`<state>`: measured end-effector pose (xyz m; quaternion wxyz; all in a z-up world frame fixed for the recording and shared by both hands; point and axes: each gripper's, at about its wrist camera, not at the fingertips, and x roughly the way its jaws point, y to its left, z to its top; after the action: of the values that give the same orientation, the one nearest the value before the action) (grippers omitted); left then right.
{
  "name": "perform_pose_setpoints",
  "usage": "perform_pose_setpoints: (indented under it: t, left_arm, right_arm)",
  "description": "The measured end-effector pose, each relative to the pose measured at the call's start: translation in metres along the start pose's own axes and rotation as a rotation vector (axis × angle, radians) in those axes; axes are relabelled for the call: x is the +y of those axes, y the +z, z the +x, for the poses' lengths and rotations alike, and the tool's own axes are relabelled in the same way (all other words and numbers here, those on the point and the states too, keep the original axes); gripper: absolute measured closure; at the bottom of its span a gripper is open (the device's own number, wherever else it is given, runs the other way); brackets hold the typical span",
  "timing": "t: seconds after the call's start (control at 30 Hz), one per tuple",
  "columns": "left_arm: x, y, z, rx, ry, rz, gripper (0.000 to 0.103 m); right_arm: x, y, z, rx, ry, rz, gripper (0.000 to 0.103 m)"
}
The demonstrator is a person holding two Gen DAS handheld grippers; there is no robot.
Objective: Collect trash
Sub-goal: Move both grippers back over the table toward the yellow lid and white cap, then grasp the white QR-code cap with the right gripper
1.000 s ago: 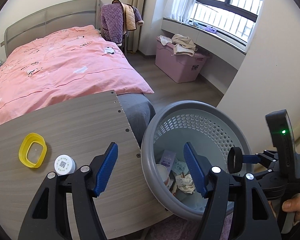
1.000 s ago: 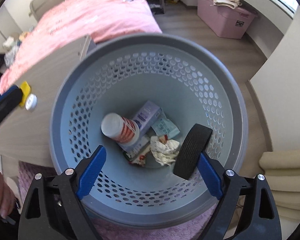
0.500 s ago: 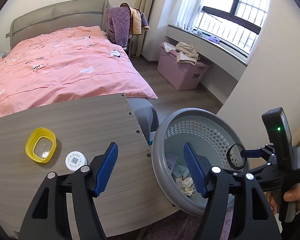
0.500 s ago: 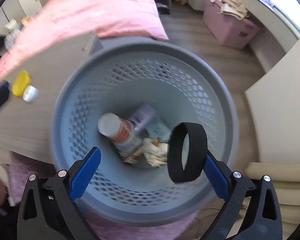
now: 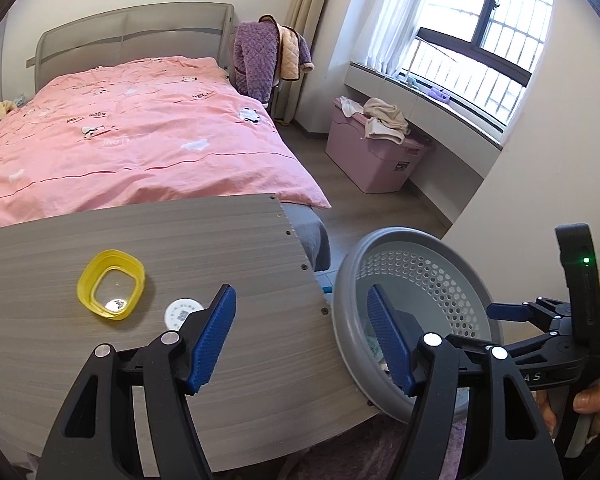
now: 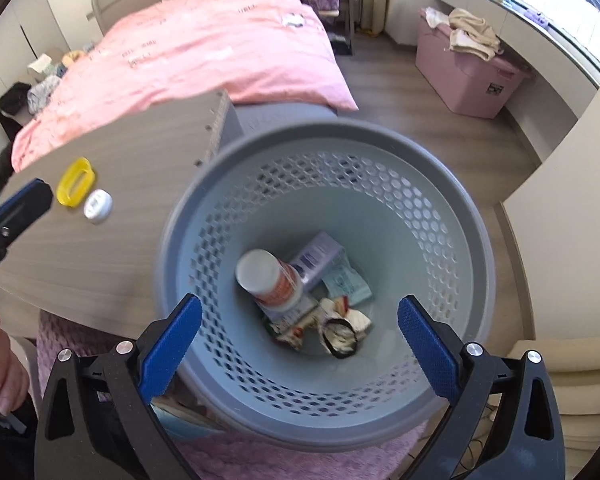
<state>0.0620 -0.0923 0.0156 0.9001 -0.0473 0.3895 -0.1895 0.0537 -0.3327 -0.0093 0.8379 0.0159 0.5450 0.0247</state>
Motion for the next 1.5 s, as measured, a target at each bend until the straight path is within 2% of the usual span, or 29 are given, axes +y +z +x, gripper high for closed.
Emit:
perform_pose_setpoints:
  t: [0.3, 0.53, 0.87, 1.23, 1.4, 1.5]
  left_arm:
    - [0.052, -0.012, -0.022, -0.026, 0.134, -0.055, 0.036]
    - [0.113, -0.028, -0.033, -0.007, 0.259, -0.121, 0.036]
    - [0.161, -0.038, -0.040, 0.021, 0.366, -0.156, 0.035]
    - [0.182, -0.039, -0.028, 0.052, 0.387, -0.179, 0.032]
    - [0.190, -0.040, -0.022, 0.063, 0.386, -0.192, 0.032]
    - [0.193, -0.038, -0.019, 0.069, 0.385, -0.199, 0.032]
  right_arm:
    - [0.041, 0.002, -0.020, -0.153, 0.115, 0.031, 0.007]
    - [0.093, -0.001, -0.020, -0.253, 0.173, -0.023, 0.006]
    - [0.154, 0.010, 0.020, -0.225, 0.215, -0.081, 0.006]
    - [0.188, 0.021, 0.050, -0.221, 0.170, -0.120, 0.008]
    - [0.201, 0.029, 0.062, -0.208, 0.126, -0.155, 0.019]
    - [0.209, 0.033, 0.071, -0.194, 0.110, -0.171, 0.023]
